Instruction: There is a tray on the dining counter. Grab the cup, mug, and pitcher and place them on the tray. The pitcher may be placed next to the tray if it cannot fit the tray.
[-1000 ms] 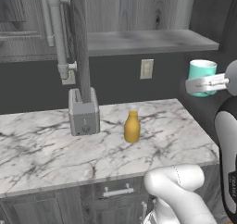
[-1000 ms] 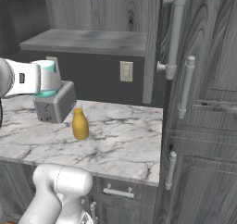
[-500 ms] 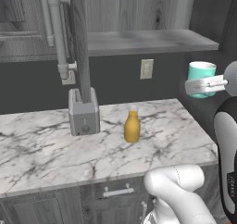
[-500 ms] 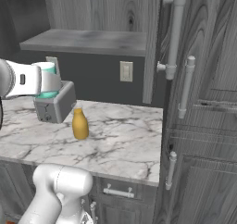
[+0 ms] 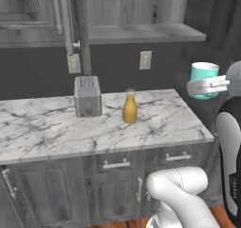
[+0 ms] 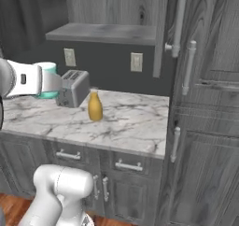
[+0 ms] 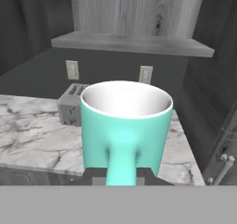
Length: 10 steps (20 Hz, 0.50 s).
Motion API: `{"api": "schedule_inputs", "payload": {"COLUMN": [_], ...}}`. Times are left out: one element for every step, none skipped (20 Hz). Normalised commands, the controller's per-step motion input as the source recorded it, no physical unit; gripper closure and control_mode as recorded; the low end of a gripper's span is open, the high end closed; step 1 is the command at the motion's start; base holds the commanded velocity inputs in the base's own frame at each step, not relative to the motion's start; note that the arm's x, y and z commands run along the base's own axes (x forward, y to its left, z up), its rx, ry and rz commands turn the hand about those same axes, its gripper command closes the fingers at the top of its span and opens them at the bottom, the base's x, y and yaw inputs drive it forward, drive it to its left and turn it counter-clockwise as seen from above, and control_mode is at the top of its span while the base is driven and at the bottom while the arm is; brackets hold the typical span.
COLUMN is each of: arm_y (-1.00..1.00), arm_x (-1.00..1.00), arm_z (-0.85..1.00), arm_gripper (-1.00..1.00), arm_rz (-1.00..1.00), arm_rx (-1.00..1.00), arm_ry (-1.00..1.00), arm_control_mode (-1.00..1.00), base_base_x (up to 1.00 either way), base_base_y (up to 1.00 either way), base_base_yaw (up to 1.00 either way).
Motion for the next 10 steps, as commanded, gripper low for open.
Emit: {"api": "schedule_inputs", "payload": {"arm_y": [0.0, 0.0, 0.0, 0.0, 0.0, 0.0, 0.0, 0.0, 0.0, 0.0], "arm_x": [0.0, 0.0, 0.0, 0.0, 0.0, 0.0, 0.0, 0.0, 0.0, 0.0], "arm_z": [0.0, 0.0, 0.0, 0.0, 0.0, 0.0, 0.0, 0.0, 0.0, 0.0], "arm_gripper": [1.0, 1.0, 1.0, 1.0, 1.0, 1.0, 1.0, 1.0, 1.0, 1.0], "arm_rz": [0.0, 0.0, 0.0, 0.0, 0.0, 0.0, 0.0, 0.0, 0.0, 0.0], "arm_rx": [0.0, 0.0, 0.0, 0.0, 0.0, 0.0, 0.0, 0.0, 0.0, 0.0], "arm_ry": [0.0, 0.0, 0.0, 0.0, 0.0, 0.0, 0.0, 0.0, 0.0, 0.0], "arm_control_mode": [1.0, 1.0, 1.0, 1.0, 1.0, 1.0, 1.0, 1.0, 1.0, 1.0], "base_base_x": [-1.0, -1.0, -1.0, -1.0, -1.0, -1.0, -0.94, -0.66, -0.64, -0.51], "base_base_y": [0.0, 0.0, 0.0, 0.0, 0.0, 0.0, 0.07, 0.09, 0.1, 0.17], "base_base_yaw": [0.32, 0.35, 0.39, 0.41, 0.48, 0.53, 0.59, 0.67, 0.75, 0.79]}}
